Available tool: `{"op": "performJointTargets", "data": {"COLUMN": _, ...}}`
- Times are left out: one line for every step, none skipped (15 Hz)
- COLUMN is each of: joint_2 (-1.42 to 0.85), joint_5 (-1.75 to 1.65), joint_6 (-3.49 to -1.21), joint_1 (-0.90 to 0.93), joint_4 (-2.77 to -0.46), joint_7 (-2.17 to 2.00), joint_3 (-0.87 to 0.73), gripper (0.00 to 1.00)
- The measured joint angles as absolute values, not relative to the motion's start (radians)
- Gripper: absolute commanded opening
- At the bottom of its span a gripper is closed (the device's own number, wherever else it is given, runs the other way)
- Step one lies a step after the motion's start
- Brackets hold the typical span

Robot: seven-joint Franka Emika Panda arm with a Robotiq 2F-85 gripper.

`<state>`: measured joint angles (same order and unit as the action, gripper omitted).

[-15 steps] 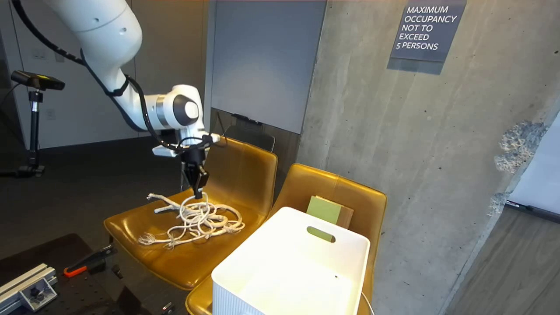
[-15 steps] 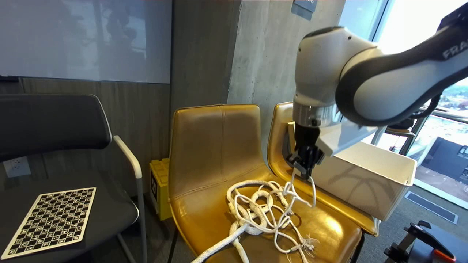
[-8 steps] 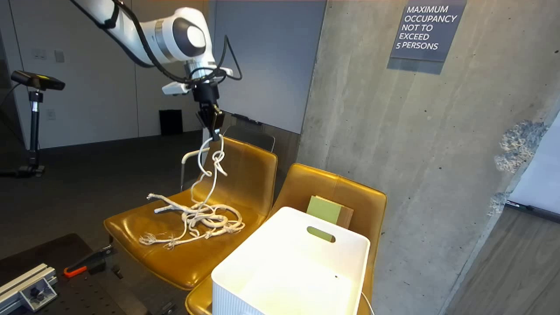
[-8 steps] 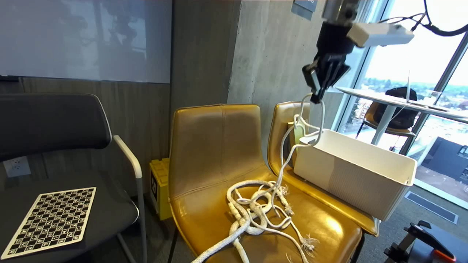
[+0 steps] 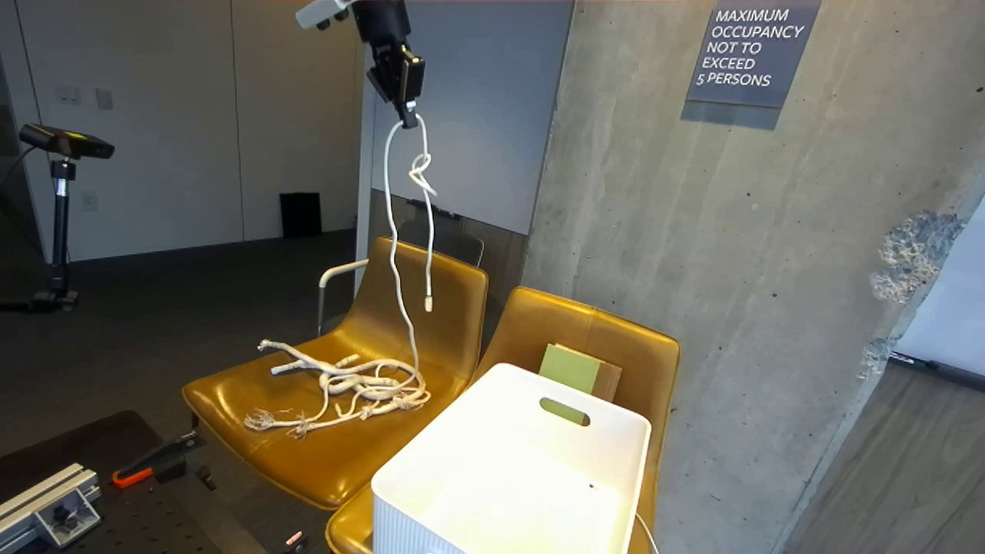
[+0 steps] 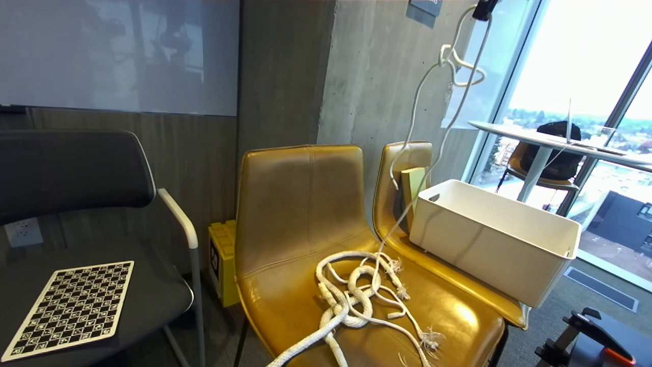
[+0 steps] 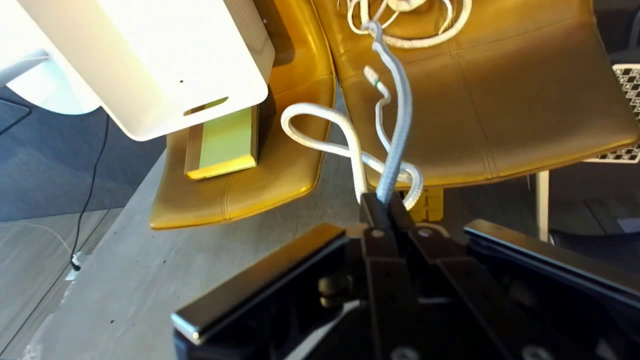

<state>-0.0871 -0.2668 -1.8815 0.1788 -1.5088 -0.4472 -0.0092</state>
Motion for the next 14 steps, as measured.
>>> {"op": "performJointTargets", "data": {"joint_2": -0.091, "joint_5": -0.267, "joint_6": -1.860, "joint_1": 0.173, "joint_4": -1.468, "joint_7": -0.444, "joint_3": -0.008, "gripper": 0.01}}
{"op": "performJointTargets", "data": {"joint_2": -0.100, "joint_5": -0.267, "joint_6": -1.841, "joint_1": 0.166, "joint_4": -1.427, "joint_7": -0.441, "joint_3": -0.008, "gripper": 0.01}}
{"op": "performJointTargets", "data": {"joint_2": -0.117, "joint_5": -0.267, "joint_6": -1.823, "joint_1": 0.155, "joint_4": -1.383, "joint_7": -0.437, "joint_3": -0.008, "gripper": 0.01}}
{"op": "performJointTargets", "data": {"joint_2": -0.140, "joint_5": -0.267, "joint_6": -1.807, "joint_1": 0.141, "joint_4": -1.336, "joint_7": -0.431, "joint_3": -0.010, "gripper": 0.01}}
{"op": "performJointTargets", "data": {"joint_2": -0.167, "joint_5": -0.268, "joint_6": -1.793, "joint_1": 0.125, "joint_4": -1.287, "joint_7": -0.424, "joint_3": -0.014, "gripper": 0.01}}
{"op": "performJointTargets", "data": {"joint_2": -0.198, "joint_5": -0.268, "joint_6": -1.783, "joint_1": 0.106, "joint_4": -1.236, "joint_7": -0.413, "joint_3": -0.022, "gripper": 0.01}}
{"op": "performJointTargets", "data": {"joint_2": -0.227, "joint_5": -0.268, "joint_6": -1.776, "joint_1": 0.088, "joint_4": -1.189, "joint_7": -0.401, "joint_3": -0.033, "gripper": 0.01}}
{"op": "performJointTargets", "data": {"joint_2": -0.257, "joint_5": -0.268, "joint_6": -1.764, "joint_1": 0.070, "joint_4": -1.140, "joint_7": -0.389, "joint_3": -0.045, "gripper": 0.01}}
{"op": "performJointTargets", "data": {"joint_2": -0.288, "joint_5": -0.268, "joint_6": -1.751, "joint_1": 0.051, "joint_4": -1.090, "joint_7": -0.376, "joint_3": -0.058, "gripper": 0.01}}
{"op": "performJointTargets", "data": {"joint_2": -0.316, "joint_5": -0.268, "joint_6": -1.740, "joint_1": 0.033, "joint_4": -1.044, "joint_7": -0.363, "joint_3": -0.071, "gripper": 0.01}}
{"op": "performJointTargets", "data": {"joint_2": -0.344, "joint_5": -0.268, "joint_6": -1.730, "joint_1": 0.015, "joint_4": -1.001, "joint_7": -0.350, "joint_3": -0.082, "gripper": 0.01}}
{"op": "performJointTargets", "data": {"joint_2": -0.373, "joint_5": -0.268, "joint_6": -1.716, "joint_1": -0.001, "joint_4": -0.960, "joint_7": -0.335, "joint_3": -0.093, "gripper": 0.01}}
{"op": "performJointTargets", "data": {"joint_2": -0.401, "joint_5": -0.268, "joint_6": -1.704, "joint_1": -0.017, "joint_4": -0.920, "joint_7": -0.320, "joint_3": -0.104, "gripper": 0.01}}
{"op": "performJointTargets", "data": {"joint_2": -0.428, "joint_5": -0.268, "joint_6": -1.695, "joint_1": -0.030, "joint_4": -0.888, "joint_7": -0.307, "joint_3": -0.111, "gripper": 0.01}}
